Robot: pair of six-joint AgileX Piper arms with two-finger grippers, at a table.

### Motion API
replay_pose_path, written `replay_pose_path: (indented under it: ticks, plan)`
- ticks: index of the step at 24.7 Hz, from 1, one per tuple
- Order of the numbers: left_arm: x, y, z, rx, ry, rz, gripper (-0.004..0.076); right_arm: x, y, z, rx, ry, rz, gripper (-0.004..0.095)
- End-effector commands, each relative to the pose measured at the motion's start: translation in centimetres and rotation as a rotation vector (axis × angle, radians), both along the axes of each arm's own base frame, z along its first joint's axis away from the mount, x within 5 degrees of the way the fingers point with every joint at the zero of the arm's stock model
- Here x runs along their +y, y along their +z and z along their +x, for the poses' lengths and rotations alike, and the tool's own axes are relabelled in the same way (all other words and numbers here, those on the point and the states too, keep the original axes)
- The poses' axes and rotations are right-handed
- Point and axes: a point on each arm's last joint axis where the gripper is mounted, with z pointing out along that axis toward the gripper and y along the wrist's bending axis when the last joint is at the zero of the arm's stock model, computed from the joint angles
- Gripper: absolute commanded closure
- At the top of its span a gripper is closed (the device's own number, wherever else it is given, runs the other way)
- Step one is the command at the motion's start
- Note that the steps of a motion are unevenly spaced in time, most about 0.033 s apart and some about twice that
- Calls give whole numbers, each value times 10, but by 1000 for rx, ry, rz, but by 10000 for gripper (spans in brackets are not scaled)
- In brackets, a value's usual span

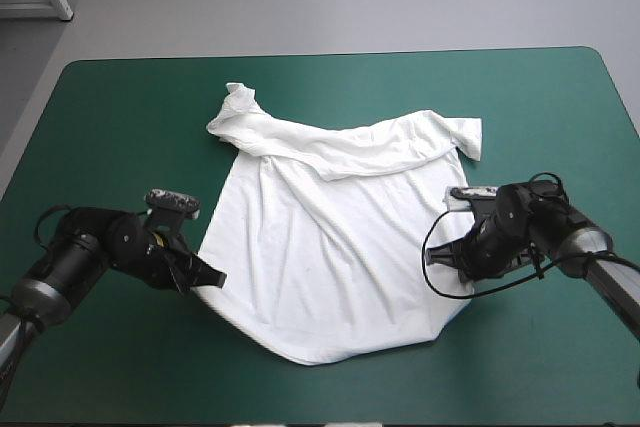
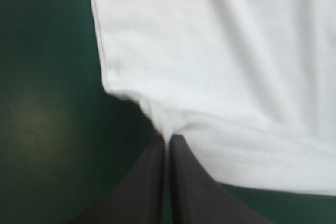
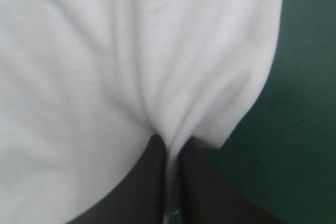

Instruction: Fold the cloth

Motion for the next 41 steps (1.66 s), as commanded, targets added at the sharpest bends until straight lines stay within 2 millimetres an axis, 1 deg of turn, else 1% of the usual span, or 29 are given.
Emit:
replay_pose_path:
  ticks: [1,3,4,6,7,12,13,15,16,17,18,19,20,21,22,23,24,26,28,30,32,34,36,38,39,40,41]
  plan:
    - [-6,52,9,-152,-21,-62,733,-1,63,-6,-191,-1,68,927]
    - [-8,81,12,-225,-29,-81,733,-3,95,-11,-291,4,92,927]
    - [-8,92,12,-252,-33,-87,733,-4,108,-14,-336,5,104,927]
    - [-8,120,12,-323,-42,-103,733,-5,142,-20,-451,6,137,927]
    - [-8,134,10,-360,-45,-115,733,-6,156,-23,-497,6,149,927]
    - [-8,203,-3,-568,-83,-205,733,-15,236,-40,-767,18,170,927]
    - [-8,219,-8,-621,-95,-226,733,-16,248,-44,-811,26,171,927]
    - [-8,248,-21,-729,-117,-278,733,-20,278,-55,-929,45,184,927]
    - [-7,262,-27,-784,-125,-299,733,-21,290,-60,-978,45,195,927]
    - [-5,288,-41,-891,-150,-347,733,-25,318,-73,-1101,40,224,927]
    - [-4,300,-49,-943,-156,-376,733,-27,330,-80,-1158,40,236,927]
    - [-2,320,-62,-1035,-166,-426,733,-30,350,-92,-1251,51,257,927]
    - [-1,330,-70,-1091,-182,-450,733,-31,360,-99,-1293,57,269,927]
    - [0,348,-85,-1193,-214,-496,733,-34,377,-113,-1369,66,293,927]
    - [1,357,-94,-1247,-228,-526,733,-35,384,-120,-1404,81,301,927]
    - [3,371,-108,-1340,-247,-571,733,-37,397,-134,-1478,103,323,927]
    - [5,380,-117,-1392,-250,-608,733,-39,409,-146,-1553,121,341,927]
    - [8,391,-132,-1457,-260,-649,733,-43,428,-169,-1686,150,394,927]
    - [12,399,-143,-1520,-256,-683,733,-48,441,-189,-1787,151,430,927]
    - [14,408,-154,-1589,-274,-736,733,-49,448,-202,-1842,174,458,926]
    - [16,415,-163,-1644,-286,-788,733,-48,451,-208,-1865,199,485,926]
    - [14,414,-163,-1631,-297,-793,733,-47,450,-205,-1858,202,477,926]
    - [11,411,-152,-1595,-303,-772,733,-45,447,-192,-1810,195,457,926]
    - [4,405,-132,-1530,-309,-733,733,-41,439,-173,-1713,180,419,927]
    - [1,401,-122,-1496,-303,-717,733,-39,434,-162,-1663,169,393,927]
    - [-3,396,-104,-1448,-297,-686,733,-35,426,-143,-1581,161,364,927]
    - [-6,391,-91,-1415,-287,-661,733,-33,421,-129,-1531,149,333,927]
